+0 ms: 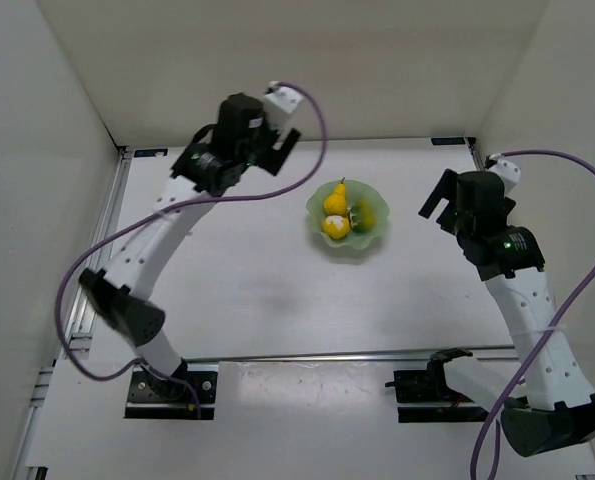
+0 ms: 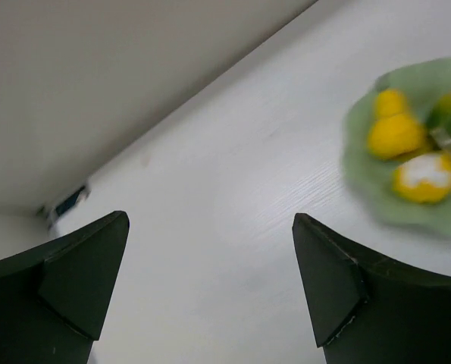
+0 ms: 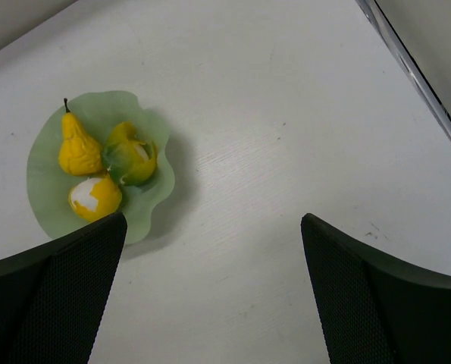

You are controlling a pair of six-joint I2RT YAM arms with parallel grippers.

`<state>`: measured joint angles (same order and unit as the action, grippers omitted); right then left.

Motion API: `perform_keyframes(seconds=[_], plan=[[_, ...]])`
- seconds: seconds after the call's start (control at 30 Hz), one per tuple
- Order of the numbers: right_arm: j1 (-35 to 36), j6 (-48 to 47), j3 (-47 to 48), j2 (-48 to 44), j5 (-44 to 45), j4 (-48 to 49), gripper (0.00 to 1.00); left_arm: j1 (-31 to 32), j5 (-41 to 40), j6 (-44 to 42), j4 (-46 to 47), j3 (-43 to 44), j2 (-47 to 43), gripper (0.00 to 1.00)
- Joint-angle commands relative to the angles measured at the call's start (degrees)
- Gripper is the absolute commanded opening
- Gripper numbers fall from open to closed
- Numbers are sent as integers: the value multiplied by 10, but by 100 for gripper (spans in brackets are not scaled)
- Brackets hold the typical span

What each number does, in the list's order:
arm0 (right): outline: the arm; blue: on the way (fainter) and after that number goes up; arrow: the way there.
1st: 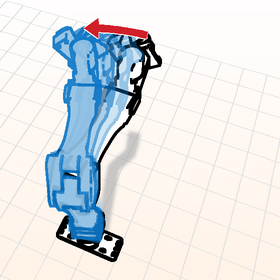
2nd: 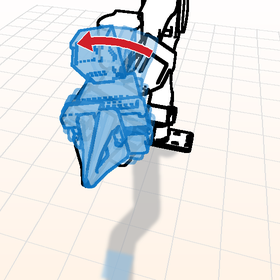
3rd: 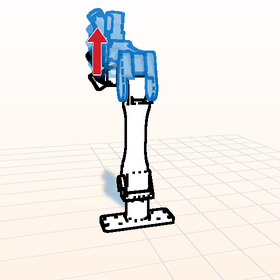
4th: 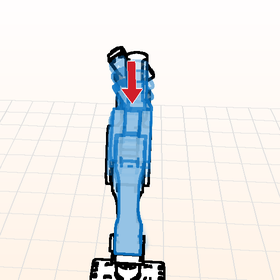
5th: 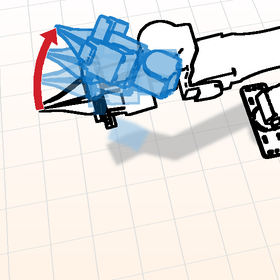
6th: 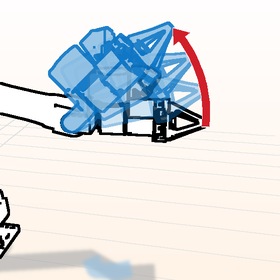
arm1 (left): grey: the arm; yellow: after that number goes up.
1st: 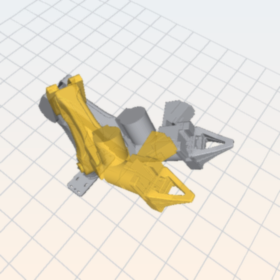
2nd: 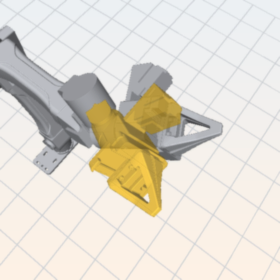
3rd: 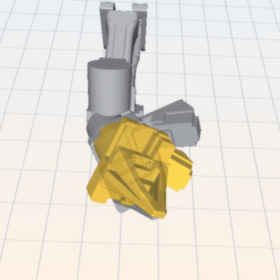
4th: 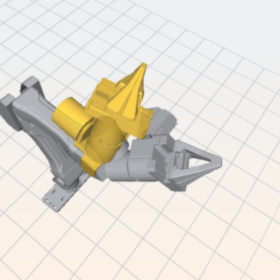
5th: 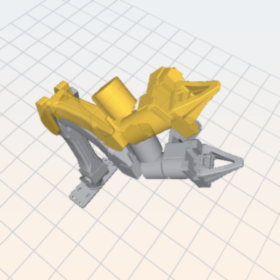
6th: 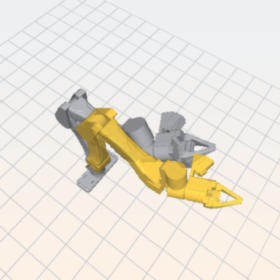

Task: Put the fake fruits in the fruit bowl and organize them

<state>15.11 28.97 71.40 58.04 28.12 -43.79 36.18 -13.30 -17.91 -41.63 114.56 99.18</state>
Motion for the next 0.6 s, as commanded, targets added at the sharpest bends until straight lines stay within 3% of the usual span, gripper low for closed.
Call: perform_keyframes(seconds=[0.0,0.1,0.13,0.23,0.33,0.57], plan=[[-19,49,-13,-13,19,-56,100,-94,-99,36,-41,-142,-52,100],[-52,86,-19,-25,42,-130,100,-223,-68,90,-89,-267,-119,100],[-59,86,-29,-31,42,-147,100,-294,-32,105,-95,-328,-137,100],[-72,80,-53,-66,42,-147,100,-409,-6,112,-93,-412,-212,100],[-77,86,-74,-97,42,-153,100,-442,8,134,-100,-469,-255,100],[-77,96,-81,-108,29,-153,100,-454,17,158,-134,-495,-282,100]])
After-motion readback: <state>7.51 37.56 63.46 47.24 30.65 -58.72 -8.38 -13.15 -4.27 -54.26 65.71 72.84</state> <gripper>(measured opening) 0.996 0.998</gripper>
